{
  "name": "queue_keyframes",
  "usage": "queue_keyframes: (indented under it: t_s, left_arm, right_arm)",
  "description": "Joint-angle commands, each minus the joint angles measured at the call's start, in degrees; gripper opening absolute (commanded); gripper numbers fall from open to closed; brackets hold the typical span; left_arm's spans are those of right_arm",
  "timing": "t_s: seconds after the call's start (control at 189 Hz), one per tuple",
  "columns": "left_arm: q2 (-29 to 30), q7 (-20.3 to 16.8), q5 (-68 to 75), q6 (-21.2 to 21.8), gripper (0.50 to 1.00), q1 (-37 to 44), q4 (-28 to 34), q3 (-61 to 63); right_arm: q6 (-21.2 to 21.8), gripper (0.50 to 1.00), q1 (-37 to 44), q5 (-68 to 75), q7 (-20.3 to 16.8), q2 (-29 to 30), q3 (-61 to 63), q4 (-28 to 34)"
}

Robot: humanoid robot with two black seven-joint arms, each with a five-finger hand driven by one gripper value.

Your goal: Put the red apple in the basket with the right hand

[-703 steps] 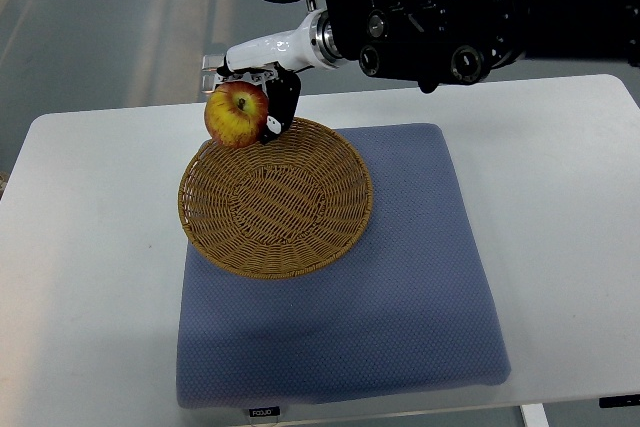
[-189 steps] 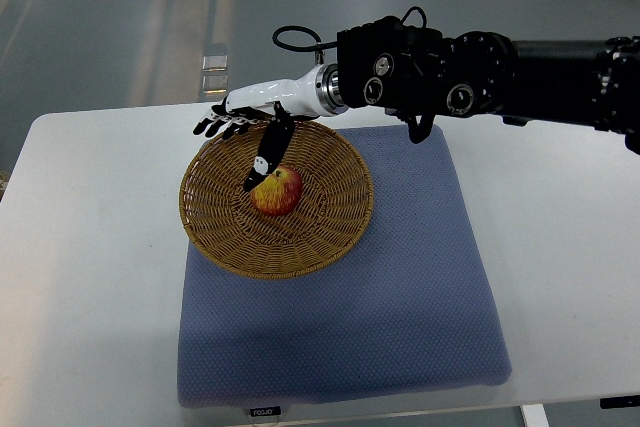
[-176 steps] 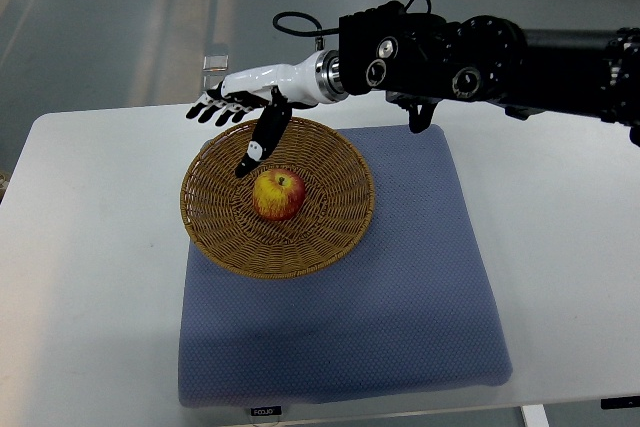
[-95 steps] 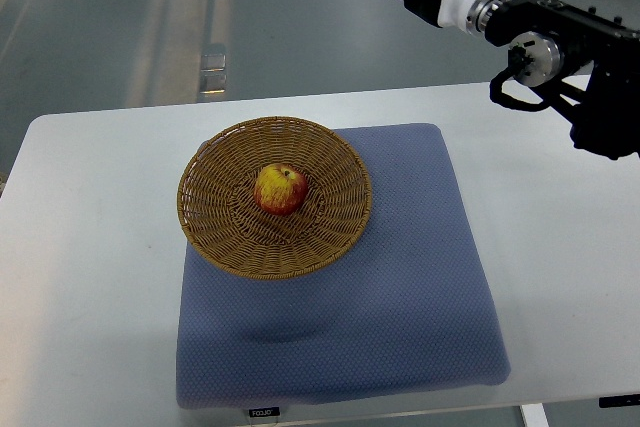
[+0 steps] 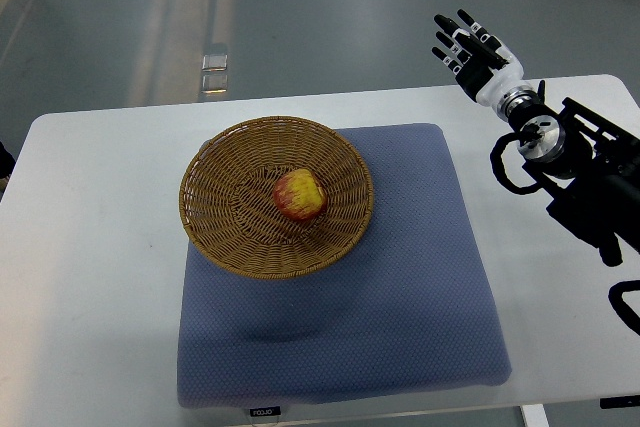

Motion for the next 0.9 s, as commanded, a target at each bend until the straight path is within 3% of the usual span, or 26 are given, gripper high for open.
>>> queue_keyframes:
  t_s: [0.0,0.893]
  left_arm:
    - [0.0,0.0,0.0,0.0,1.000,0.0,0.0,0.0]
    - [0.0,0.0,0.0,0.0,1.000,0.0,0.0,0.0]
  right_arm:
    - [0.0,0.924,-0.2,0.0,0.7,0.9,0.0,-0.4]
    - [0.3,0.924,-0.3,-0.1,0.9,2.4,-0.1,-1.2]
